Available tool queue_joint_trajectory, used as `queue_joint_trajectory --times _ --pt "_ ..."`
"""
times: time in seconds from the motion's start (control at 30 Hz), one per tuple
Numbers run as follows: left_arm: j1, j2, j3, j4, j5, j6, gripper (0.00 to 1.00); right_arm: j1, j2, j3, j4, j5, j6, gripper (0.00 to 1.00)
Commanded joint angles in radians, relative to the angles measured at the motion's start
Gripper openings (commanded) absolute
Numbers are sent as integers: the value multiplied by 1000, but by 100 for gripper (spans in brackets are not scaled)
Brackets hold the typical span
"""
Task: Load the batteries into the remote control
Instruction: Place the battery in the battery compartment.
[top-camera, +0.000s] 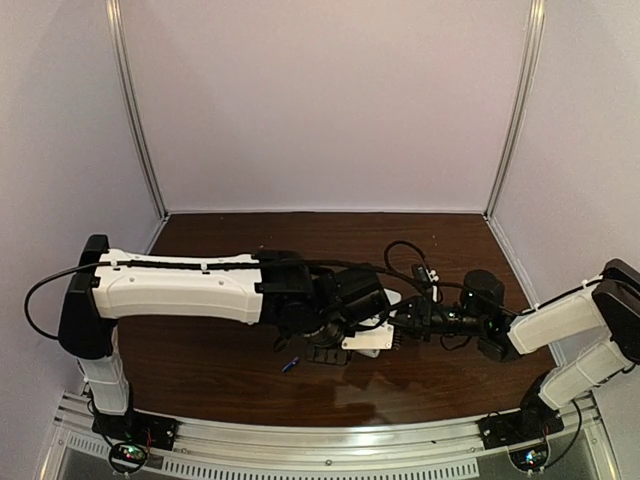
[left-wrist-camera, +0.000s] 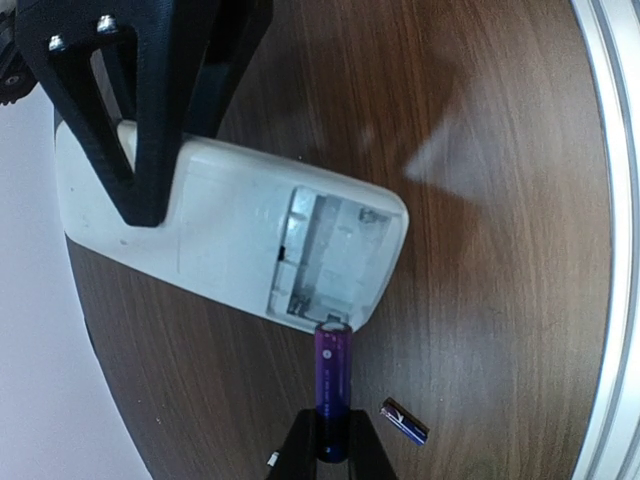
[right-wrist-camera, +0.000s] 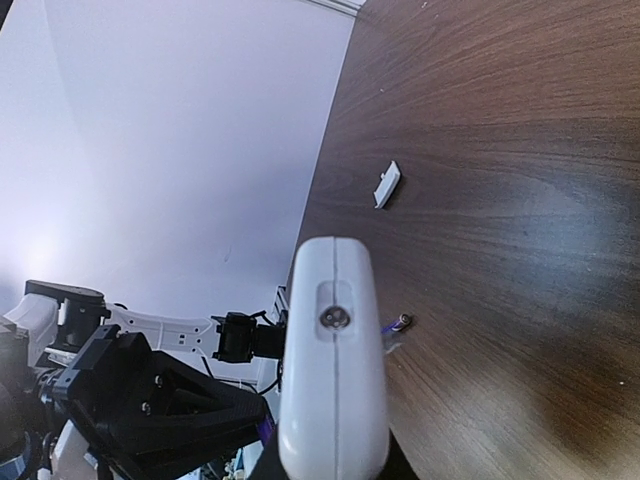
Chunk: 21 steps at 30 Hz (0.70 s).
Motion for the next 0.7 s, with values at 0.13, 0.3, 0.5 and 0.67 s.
queue_joint_trajectory --times 0.13,0.3,0.5,0.67 --pt "-15 31 16 -12 -31 13 0 49 39 35 127 37 42 0" --pt "-19 41 11 -12 -40 18 2 64 43 47 127 46 43 0" --pt "-27 50 5 -14 -39 32 5 78 52 53 125 53 45 0" --pt "-39 51 -5 -10 -33 51 8 80 67 59 136 48 44 0"
